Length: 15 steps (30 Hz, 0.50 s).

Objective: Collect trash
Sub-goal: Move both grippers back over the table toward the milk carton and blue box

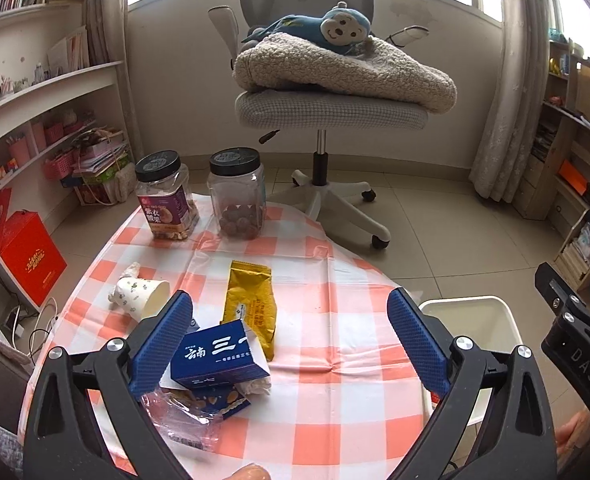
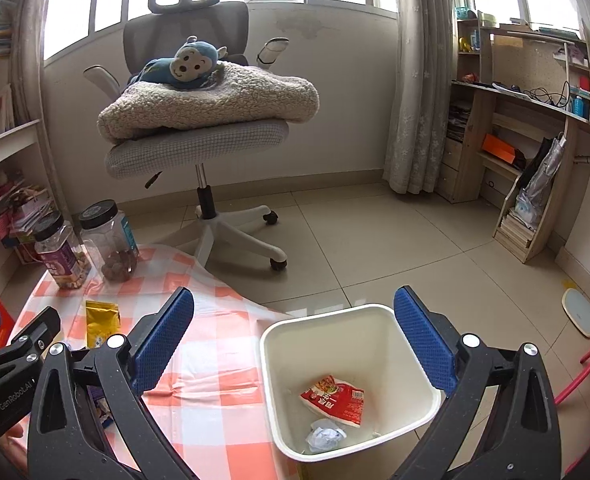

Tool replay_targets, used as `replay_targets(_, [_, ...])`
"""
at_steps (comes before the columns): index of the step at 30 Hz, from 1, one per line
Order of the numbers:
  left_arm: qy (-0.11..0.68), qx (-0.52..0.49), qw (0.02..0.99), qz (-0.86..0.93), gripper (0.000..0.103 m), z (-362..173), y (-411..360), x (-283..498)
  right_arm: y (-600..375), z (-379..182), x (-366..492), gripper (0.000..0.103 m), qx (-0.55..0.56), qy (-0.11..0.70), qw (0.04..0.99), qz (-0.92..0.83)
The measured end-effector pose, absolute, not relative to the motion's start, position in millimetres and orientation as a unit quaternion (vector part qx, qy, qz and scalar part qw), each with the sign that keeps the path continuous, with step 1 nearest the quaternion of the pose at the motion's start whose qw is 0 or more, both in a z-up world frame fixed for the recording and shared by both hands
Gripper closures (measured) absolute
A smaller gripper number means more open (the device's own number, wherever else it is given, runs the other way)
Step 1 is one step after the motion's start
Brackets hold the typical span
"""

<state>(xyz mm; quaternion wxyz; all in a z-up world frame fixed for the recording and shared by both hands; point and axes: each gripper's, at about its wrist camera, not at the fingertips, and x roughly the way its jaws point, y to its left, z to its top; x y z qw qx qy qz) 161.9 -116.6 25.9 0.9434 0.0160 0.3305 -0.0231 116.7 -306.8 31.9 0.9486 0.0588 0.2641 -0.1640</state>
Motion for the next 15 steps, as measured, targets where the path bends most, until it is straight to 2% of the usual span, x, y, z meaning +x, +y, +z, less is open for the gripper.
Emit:
replay_targets(7, [0.382,-0.011,0.923,0.041,0.008,-4,-50,179,-262,22,141,0.007,0.045,0.291,0.948,-0.124])
replay_targets(15, [0.481,0.003,0.875,0.051,0.008,-32,12,218,-210,4,169,0.007,0.0,0.32,0.944,-0.085])
